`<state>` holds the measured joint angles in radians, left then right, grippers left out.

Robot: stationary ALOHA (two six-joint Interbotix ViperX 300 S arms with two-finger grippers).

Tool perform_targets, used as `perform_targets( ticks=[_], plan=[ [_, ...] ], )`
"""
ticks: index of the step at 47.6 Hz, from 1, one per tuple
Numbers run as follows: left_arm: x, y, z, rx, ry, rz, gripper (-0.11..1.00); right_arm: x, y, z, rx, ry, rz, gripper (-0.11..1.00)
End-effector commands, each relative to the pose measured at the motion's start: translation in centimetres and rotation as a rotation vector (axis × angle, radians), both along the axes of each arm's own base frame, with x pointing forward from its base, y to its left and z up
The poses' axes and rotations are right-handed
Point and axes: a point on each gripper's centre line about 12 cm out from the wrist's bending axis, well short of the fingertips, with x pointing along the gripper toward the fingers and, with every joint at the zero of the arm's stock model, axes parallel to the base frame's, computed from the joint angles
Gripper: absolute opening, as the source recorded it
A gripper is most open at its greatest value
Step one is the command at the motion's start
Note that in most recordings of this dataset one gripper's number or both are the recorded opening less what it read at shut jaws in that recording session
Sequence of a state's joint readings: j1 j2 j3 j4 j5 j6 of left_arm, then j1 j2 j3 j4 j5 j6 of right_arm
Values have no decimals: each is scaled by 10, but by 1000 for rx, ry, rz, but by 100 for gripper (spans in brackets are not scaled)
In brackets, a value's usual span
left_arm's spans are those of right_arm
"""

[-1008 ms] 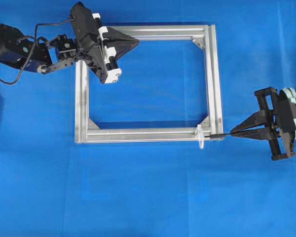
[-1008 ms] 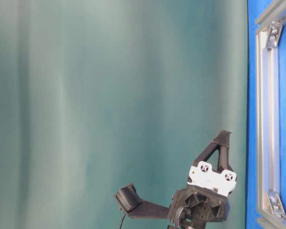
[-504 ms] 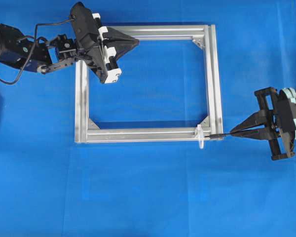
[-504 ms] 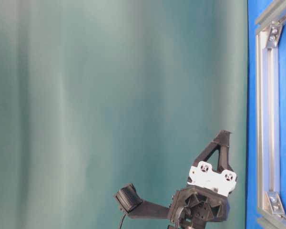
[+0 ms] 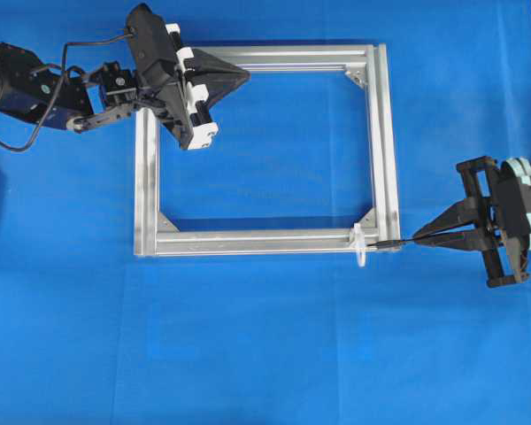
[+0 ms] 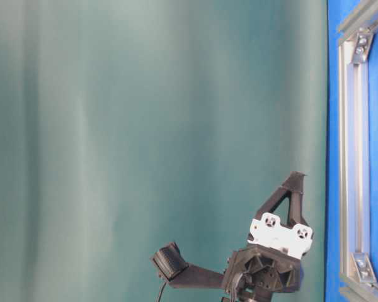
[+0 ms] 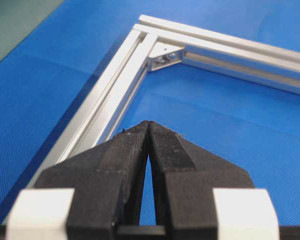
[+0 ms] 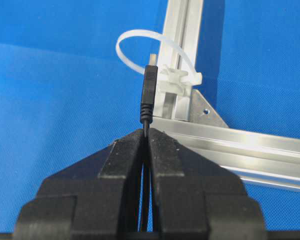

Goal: Insert the wire through the string loop located on the right side.
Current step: 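Push the USB plug leftward through the zip-tie loop with the right gripper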

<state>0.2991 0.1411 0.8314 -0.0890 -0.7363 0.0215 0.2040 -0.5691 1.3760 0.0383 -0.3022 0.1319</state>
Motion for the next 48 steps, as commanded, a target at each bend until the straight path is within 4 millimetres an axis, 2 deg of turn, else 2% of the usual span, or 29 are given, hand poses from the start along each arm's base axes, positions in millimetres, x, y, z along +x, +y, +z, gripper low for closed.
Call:
perform_targets(
  ticks=[1, 21, 48],
  plan=[
    [4, 2, 17, 18, -51, 0, 0, 5, 1, 6, 4, -27, -1, -3],
    [5, 2, 18, 20, -56, 0, 0, 17, 2, 5, 13, -60, -9, -3],
    [5, 2, 18, 20, -56, 0, 0, 64, 3, -4, 9, -57, -45, -3]
  ],
)
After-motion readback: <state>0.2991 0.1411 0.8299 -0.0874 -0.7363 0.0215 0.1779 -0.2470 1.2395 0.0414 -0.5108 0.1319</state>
